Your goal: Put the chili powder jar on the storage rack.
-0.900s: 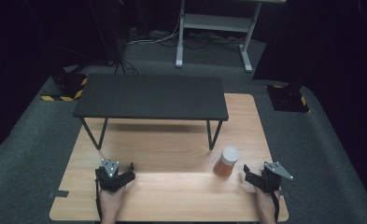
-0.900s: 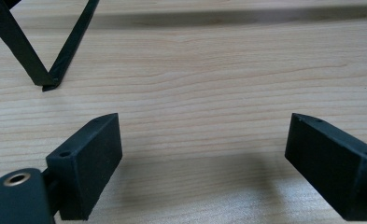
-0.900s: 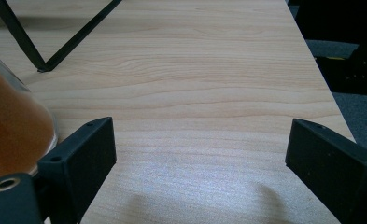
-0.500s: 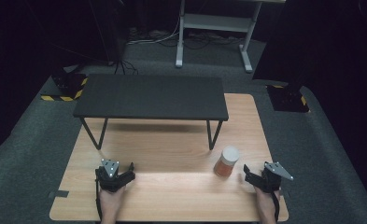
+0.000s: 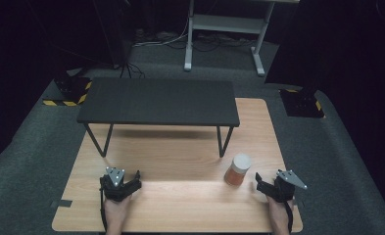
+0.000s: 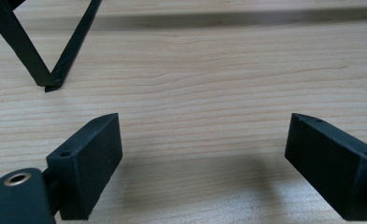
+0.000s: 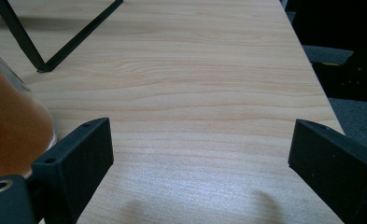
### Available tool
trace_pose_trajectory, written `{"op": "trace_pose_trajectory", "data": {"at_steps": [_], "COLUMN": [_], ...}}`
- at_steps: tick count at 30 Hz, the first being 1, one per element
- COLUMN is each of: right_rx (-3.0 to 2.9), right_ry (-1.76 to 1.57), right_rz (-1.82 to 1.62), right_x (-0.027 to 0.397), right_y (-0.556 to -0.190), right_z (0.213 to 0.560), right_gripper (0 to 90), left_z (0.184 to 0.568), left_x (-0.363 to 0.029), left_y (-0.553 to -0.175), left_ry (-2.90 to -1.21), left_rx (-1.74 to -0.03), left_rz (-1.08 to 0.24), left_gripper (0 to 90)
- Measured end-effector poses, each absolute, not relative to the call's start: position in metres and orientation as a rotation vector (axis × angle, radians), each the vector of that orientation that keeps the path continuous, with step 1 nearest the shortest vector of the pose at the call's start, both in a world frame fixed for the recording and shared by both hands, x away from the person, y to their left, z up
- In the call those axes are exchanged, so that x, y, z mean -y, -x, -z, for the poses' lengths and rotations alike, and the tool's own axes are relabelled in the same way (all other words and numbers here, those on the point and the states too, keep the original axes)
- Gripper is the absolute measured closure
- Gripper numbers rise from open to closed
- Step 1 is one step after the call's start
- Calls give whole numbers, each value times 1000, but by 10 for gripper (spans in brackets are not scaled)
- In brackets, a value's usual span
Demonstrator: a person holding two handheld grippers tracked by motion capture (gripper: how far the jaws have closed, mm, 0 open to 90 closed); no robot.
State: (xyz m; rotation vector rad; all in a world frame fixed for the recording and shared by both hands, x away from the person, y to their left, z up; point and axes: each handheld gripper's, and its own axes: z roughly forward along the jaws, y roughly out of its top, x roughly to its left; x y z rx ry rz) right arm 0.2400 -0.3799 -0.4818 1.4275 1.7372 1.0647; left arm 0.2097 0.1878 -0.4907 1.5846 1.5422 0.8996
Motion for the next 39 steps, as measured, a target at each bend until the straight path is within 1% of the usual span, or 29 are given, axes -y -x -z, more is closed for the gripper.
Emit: {"op": "trace_pose_trajectory", "data": {"at_steps": [7, 22, 28, 34, 39], "right_rx": [-1736, -1873, -1951, -1978, -2002], "right_ry": [-1406, -1294, -1208, -1169, -1107], "right_rz": [-1112, -1150, -1243, -1317, -1353], "right_x": [383, 384, 389, 386, 377], "right_y": [-225, -211, -204, -206, -218], "right_z": [484, 482, 482, 480, 471], "right_gripper": [59, 56, 55, 55, 59], "left_z": [491, 492, 492, 492, 491], "left_x": [-189, -191, -191, -190, -190], "left_y": [-209, -209, -210, -210, -211], "left_ry": [-1575, -1566, -1565, -1572, -1577], "left_rx": [-1543, -1533, -1535, -1537, -1540], "left_rz": [-898, -889, -888, -891, -891], "left_gripper": [115, 115, 115, 115, 115]}}
